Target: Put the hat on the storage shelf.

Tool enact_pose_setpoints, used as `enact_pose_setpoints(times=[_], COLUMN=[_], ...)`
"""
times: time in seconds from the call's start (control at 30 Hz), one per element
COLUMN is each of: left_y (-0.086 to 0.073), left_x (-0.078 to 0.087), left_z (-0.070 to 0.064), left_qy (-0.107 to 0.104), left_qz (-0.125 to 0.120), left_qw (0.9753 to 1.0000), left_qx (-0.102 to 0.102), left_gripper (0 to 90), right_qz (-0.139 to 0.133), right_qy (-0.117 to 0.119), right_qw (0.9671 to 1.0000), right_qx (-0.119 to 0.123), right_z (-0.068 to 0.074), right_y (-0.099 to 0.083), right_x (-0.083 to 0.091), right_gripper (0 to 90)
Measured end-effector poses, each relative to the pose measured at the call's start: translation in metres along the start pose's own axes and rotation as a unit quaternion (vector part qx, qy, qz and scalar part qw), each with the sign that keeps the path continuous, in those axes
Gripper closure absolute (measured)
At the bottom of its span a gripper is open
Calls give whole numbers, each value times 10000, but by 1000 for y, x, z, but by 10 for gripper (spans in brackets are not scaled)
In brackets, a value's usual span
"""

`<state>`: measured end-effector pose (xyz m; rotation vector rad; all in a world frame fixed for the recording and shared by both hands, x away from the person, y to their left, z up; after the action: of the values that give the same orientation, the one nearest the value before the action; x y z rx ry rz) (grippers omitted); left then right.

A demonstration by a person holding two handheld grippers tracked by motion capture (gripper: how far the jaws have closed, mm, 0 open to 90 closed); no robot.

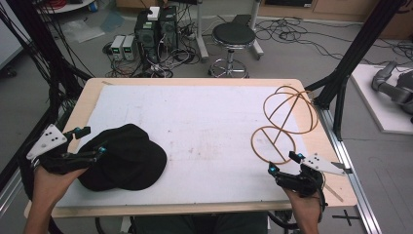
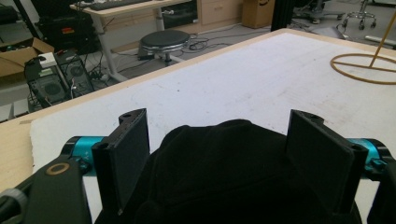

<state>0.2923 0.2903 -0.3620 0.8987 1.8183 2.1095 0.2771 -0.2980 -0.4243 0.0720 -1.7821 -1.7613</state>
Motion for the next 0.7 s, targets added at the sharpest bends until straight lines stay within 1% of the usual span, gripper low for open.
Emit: enact_pose_setpoints(times=[0.03, 0.1, 0.13, 0.23, 0.3, 0.43, 0.47, 0.5, 0.57, 0.63, 0.7], left_y=[0, 0, 0, 1, 1, -1, -3, -3, -9, -12, -16], left_x=[0, 0, 0, 0, 0, 0, -1, -1, -2, -3, -4], left_z=[0, -2, -2, -4, -3, -1, 1, 1, 6, 9, 12], left_qy=[0, -118, -118, -136, -156, -132, -56, -56, 37, 47, 12], left_qz=[0, -62, -62, -88, -93, -95, -85, -85, -17, 1, 12], left_qw=[10000, 9999, 9999, 9998, 9997, 9998, 9998, 9998, 10000, 10000, 10000], left_qx=[0, -52, -52, -141, -155, -145, -140, -140, -90, -50, -12], left_gripper=[221, 222, 222, 222, 222, 222, 222, 222, 222, 222, 222], right_qz=[0, 14, 8, 17, 26, 54, 51, 40, 47, 57, 62], right_qy=[0, 18, 20, 27, 43, 72, 76, 77, 91, 99, 111], right_qw=[10000, 10000, 10000, 10000, 10000, 10000, 9999, 9999, 9999, 9999, 9999], right_qx=[0, -6, -5, 37, 20, 39, 48, 60, 35, 1, 14], right_z=[0, 1, 1, 1, 2, 3, 3, 3, 3, 3, 3], right_y=[0, 0, 0, 0, 0, 0, 0, 0, 0, 0, -1], right_x=[0, 1, 1, 0, 0, -1, -1, -1, -1, -1, -1], right_gripper=[128, 128, 128, 128, 128, 128, 128, 128, 128, 128, 128])
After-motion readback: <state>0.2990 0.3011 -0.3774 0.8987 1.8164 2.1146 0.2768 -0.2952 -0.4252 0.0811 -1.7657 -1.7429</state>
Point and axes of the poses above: each handheld gripper's, and its own axes: x roughly backward along the jaws, y roughly out of its top, z roughly to its left, the point moved 4 cm from there along -x, roughly forward along the jaws, and after that the axes turned 2 degrees about z, right-handed, at the moved point
